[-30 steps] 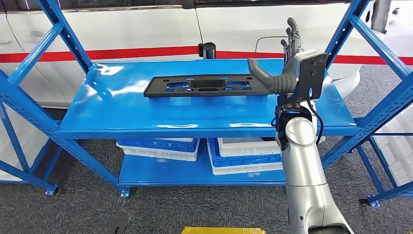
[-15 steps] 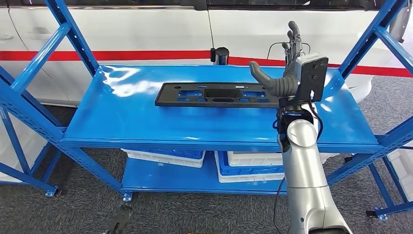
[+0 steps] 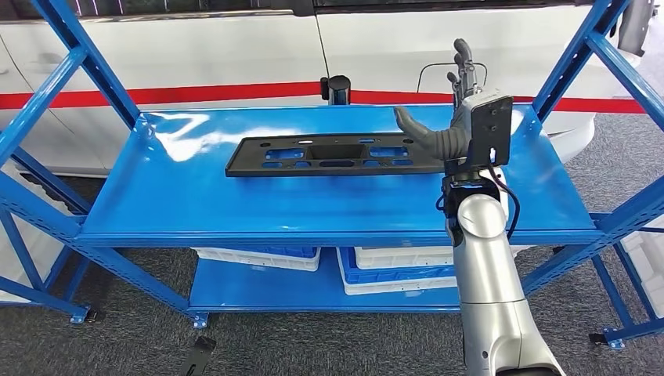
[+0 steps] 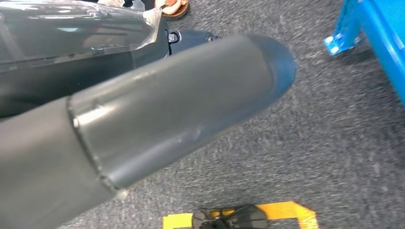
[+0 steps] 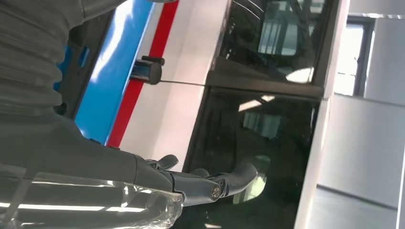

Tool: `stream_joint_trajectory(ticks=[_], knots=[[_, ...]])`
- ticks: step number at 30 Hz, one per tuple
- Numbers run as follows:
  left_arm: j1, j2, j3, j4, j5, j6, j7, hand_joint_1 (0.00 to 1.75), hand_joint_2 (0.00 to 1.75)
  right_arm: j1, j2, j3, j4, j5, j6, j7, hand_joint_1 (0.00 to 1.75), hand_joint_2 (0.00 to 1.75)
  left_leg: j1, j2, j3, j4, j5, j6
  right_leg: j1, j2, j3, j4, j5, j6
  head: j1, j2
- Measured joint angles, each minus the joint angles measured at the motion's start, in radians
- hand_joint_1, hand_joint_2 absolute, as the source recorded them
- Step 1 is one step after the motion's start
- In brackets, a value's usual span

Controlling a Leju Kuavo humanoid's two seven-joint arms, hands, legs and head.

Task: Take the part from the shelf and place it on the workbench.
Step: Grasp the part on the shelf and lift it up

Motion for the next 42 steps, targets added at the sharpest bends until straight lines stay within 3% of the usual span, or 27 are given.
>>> stream_joint_trajectory(ticks=[5,11,16,18,22,24,28,33,42], knots=[[0.010,-0.006,-0.003,0.003,-0.017,0.000,0.022,0.00,0.00,0.030,-0.003,0.066,0.000,0.100,0.038,0.013,0.00,1.75,0.002,0.000,0.000,-0.001,-0.001,-0.019,0.002,0.000,0.000,0.000,-0.002,-0.003,0.000,0.000],[0.012,-0.012,-0.025,0.005,-0.049,-0.006,0.046,0.00,0.00,0.091,-0.007,0.233,0.002,0.305,-0.001,0.065,0.00,1.75,0.000,0.000,0.000,-0.001,-0.001,-0.021,0.000,-0.001,0.001,0.000,-0.002,-0.003,0.000,0.000],[0.012,-0.015,-0.027,0.005,-0.058,-0.006,0.050,0.00,0.00,0.101,-0.005,0.314,0.033,0.425,-0.059,0.104,0.00,1.75,-0.004,0.000,-0.001,-0.001,-0.001,-0.021,-0.003,-0.001,0.001,0.000,-0.002,-0.003,0.001,0.000],[0.012,-0.016,-0.027,0.005,-0.064,-0.005,0.051,0.00,0.00,0.096,0.002,0.348,0.073,0.553,-0.119,0.150,0.00,1.75,-0.005,0.000,0.000,-0.001,-0.001,-0.021,-0.004,-0.001,0.001,0.000,-0.002,-0.003,0.000,0.000],[0.012,-0.018,-0.050,0.005,-0.131,0.005,0.072,0.00,0.00,0.052,0.033,0.446,0.219,1.080,-0.341,0.381,0.00,1.75,-0.006,0.000,0.000,-0.001,-0.001,-0.021,-0.005,-0.001,0.001,0.000,-0.002,-0.003,0.000,0.000],[0.012,-0.021,-0.075,0.005,-0.159,0.007,0.078,0.00,0.00,0.021,0.053,0.477,0.308,1.254,-0.415,0.445,0.00,1.75,-0.006,0.000,0.001,0.000,-0.001,-0.021,-0.005,-0.001,0.001,0.000,-0.002,-0.003,0.000,0.000],[0.013,-0.030,-0.092,0.005,-0.159,0.006,0.073,0.00,0.00,-0.023,0.086,0.472,0.460,1.258,-0.448,0.513,0.00,1.75,-0.006,0.000,0.000,0.000,-0.001,-0.021,-0.005,-0.003,0.002,0.000,-0.002,-0.003,0.000,0.000],[0.012,-0.040,-0.095,0.005,-0.158,-0.002,0.057,0.00,0.00,-0.098,0.088,0.414,0.632,1.250,-0.459,0.621,0.00,1.75,-0.006,0.000,0.000,0.002,-0.001,-0.021,-0.005,-0.003,0.002,0.000,-0.001,-0.002,0.000,0.000],[0.012,-0.041,-0.095,0.005,-0.154,-0.008,0.048,0.00,0.00,-0.114,0.080,0.376,0.698,1.249,-0.452,0.644,0.00,1.75,-0.006,0.000,-0.001,0.003,-0.001,-0.021,-0.005,-0.003,0.002,0.000,-0.001,-0.002,0.000,0.000]])
